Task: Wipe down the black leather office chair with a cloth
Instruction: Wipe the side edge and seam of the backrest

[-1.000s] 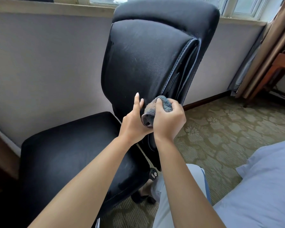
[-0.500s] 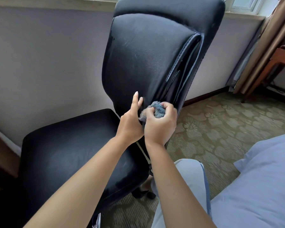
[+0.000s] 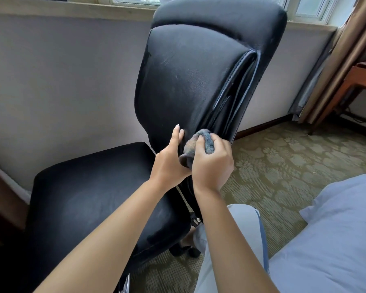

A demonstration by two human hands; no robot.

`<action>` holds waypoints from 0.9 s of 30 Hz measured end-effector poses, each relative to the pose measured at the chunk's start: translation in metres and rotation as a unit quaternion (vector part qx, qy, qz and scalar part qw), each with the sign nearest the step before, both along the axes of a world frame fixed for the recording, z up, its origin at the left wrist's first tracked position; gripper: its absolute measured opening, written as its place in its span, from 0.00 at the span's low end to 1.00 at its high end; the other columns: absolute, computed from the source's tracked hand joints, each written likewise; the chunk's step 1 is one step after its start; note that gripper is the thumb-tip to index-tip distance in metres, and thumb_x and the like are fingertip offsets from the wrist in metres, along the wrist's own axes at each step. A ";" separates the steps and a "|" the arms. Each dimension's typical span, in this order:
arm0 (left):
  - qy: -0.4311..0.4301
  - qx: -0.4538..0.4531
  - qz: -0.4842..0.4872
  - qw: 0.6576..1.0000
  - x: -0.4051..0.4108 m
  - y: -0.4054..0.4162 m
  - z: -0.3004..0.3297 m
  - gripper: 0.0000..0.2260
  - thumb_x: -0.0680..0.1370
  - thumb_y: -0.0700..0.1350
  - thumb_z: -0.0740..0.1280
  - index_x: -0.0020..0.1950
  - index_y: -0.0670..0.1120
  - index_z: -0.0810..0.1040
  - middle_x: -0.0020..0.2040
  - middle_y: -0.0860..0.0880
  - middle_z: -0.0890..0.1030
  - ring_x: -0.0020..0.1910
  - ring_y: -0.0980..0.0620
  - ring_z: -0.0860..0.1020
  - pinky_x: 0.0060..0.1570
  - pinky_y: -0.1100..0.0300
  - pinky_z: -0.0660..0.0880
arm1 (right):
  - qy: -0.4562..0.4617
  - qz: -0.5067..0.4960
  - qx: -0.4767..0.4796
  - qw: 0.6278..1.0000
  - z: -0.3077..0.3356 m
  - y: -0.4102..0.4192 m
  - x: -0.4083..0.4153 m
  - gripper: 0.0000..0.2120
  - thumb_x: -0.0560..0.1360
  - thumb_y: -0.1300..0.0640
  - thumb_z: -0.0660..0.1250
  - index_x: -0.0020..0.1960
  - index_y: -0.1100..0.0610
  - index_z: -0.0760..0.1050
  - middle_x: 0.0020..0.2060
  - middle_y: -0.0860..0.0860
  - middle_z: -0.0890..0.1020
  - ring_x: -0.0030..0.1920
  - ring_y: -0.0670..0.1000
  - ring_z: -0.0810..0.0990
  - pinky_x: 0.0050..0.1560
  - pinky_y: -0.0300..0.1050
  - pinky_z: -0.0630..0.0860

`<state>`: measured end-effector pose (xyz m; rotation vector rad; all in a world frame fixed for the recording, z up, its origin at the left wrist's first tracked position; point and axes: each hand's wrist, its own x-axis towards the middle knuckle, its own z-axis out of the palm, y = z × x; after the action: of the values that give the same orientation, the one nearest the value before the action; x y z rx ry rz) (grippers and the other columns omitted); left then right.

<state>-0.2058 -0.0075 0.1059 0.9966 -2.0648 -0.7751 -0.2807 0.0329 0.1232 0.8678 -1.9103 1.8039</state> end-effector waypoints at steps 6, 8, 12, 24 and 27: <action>-0.015 -0.012 -0.020 1.000 0.002 0.000 -0.004 0.45 0.69 0.49 0.75 0.78 0.50 0.51 0.75 0.52 0.63 0.73 0.55 0.64 0.70 0.59 0.64 | -0.003 0.010 -0.047 0.999 0.015 0.007 -0.007 0.09 0.69 0.60 0.70 0.48 0.61 0.83 0.41 0.53 0.81 0.41 0.53 0.81 0.43 0.31 0.70; -0.041 -0.017 -0.055 0.997 0.002 0.003 -0.004 0.43 0.73 0.46 0.72 0.78 0.47 0.47 0.79 0.51 0.51 0.77 0.57 0.50 0.74 0.61 0.53 | 0.006 0.008 -0.046 0.999 0.021 0.004 -0.008 0.10 0.70 0.59 0.69 0.51 0.60 0.82 0.43 0.53 0.81 0.43 0.54 0.81 0.42 0.41 0.75; 0.013 0.051 -0.081 0.995 -0.002 0.004 -0.001 0.33 0.74 0.41 0.57 0.78 0.45 0.49 0.78 0.51 0.47 0.77 0.57 0.45 0.76 0.59 0.45 | 0.028 0.005 -0.039 0.999 0.028 -0.005 -0.010 0.11 0.70 0.59 0.69 0.51 0.58 0.82 0.44 0.52 0.80 0.44 0.53 0.80 0.41 0.39 0.72; 0.215 0.070 0.093 0.970 -0.021 0.002 0.026 0.13 0.81 0.40 0.60 0.63 0.44 0.78 0.58 0.50 0.80 0.55 0.58 0.76 0.60 0.65 0.70 | 0.076 0.007 0.014 0.997 0.003 0.006 -0.009 0.10 0.72 0.58 0.67 0.51 0.58 0.82 0.43 0.53 0.80 0.43 0.54 0.80 0.38 0.42 0.75; 0.192 0.016 0.073 0.978 -0.026 -0.006 0.036 0.15 0.81 0.43 0.62 0.67 0.44 0.74 0.65 0.48 0.75 0.62 0.54 0.73 0.66 0.60 0.67 | 0.102 -0.015 -0.009 0.995 0.035 0.000 -0.019 0.11 0.73 0.57 0.67 0.53 0.58 0.81 0.44 0.52 0.79 0.45 0.52 0.79 0.40 0.39 0.72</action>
<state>-0.2320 -0.0134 0.1416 0.9212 -1.6342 -0.8503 -0.2998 0.0333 0.1585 0.9714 -1.7663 1.6440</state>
